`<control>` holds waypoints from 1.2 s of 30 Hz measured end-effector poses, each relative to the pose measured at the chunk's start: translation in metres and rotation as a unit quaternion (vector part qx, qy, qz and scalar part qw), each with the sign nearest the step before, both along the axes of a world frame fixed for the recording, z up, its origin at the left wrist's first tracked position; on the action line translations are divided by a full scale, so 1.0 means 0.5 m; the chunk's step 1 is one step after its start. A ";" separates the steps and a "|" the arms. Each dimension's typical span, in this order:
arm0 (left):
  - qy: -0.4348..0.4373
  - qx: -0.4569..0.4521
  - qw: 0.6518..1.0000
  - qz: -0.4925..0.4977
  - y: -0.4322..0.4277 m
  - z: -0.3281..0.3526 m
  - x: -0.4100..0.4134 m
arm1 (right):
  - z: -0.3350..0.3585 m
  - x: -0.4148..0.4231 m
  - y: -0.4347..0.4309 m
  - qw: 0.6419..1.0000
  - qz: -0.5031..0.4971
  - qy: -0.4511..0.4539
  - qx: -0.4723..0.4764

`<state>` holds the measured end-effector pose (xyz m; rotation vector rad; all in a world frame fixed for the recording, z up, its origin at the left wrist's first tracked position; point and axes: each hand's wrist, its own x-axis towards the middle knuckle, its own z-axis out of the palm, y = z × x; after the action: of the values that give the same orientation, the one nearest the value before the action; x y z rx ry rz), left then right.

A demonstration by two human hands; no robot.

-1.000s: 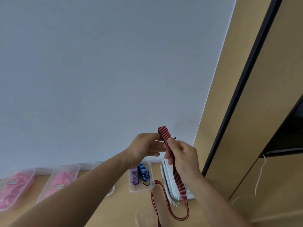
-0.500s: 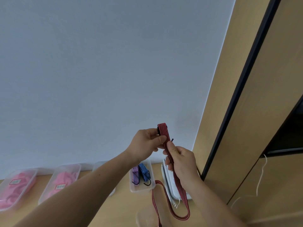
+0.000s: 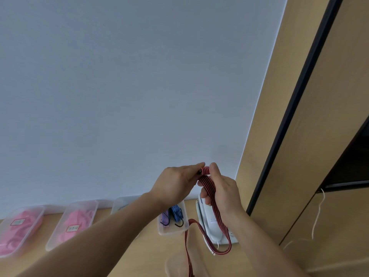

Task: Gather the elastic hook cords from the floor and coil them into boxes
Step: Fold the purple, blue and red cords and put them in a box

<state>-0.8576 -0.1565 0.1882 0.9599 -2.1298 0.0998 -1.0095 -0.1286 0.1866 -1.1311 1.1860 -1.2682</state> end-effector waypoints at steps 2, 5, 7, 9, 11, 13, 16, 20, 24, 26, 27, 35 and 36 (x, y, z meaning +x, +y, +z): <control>-0.029 -0.030 0.999 -0.013 0.000 -0.004 0.003 | 0.001 -0.001 -0.001 1.000 0.003 -0.007 -0.002; -0.076 -0.062 0.995 -0.015 -0.007 -0.009 0.006 | -0.004 -0.001 -0.002 1.000 0.010 -0.013 -0.007; -0.096 -0.086 0.992 0.000 -0.014 -0.014 0.008 | -0.009 0.001 -0.001 1.000 0.015 -0.011 -0.016; -0.082 -0.098 0.992 0.003 -0.022 -0.024 0.011 | -0.012 0.004 0.001 1.000 0.012 -0.010 -0.025; -0.001 -0.028 1.000 -0.002 -0.019 -0.027 0.007 | -0.012 0.006 0.003 0.999 0.006 -0.008 -0.036; 0.143 0.177 0.974 -0.004 -0.016 -0.017 0.002 | -0.010 0.004 0.003 0.999 0.001 -0.010 -0.051; 0.351 0.514 0.780 -0.065 -0.016 0.019 -0.006 | -0.006 0.002 0.003 0.997 0.014 0.001 -0.079; 0.347 0.541 0.747 -0.170 -0.006 0.041 -0.002 | -0.007 0.006 0.004 0.995 0.037 0.031 -0.090; 0.338 0.493 0.790 -0.134 -0.015 0.044 0.006 | -0.012 0.005 0.003 0.998 0.017 0.035 -0.055; 0.325 0.469 0.814 -0.104 -0.019 0.046 0.009 | -0.015 0.003 0.002 0.998 0.007 0.039 -0.043; 0.325 0.456 0.823 -0.091 -0.019 0.046 0.009 | -0.016 0.003 0.002 0.998 0.005 0.043 -0.040; 0.318 0.387 0.863 -0.066 -0.025 0.041 0.011 | -0.012 -0.005 0.000 0.997 0.030 0.069 -0.030; 0.321 0.383 0.864 -0.064 -0.028 0.038 0.012 | -0.012 -0.005 -0.001 0.996 0.033 0.074 -0.029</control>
<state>-0.8513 -0.1706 0.2070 1.0686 -1.5680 -1.0648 -1.0121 -0.1289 0.1807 -1.3159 1.2169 -1.1922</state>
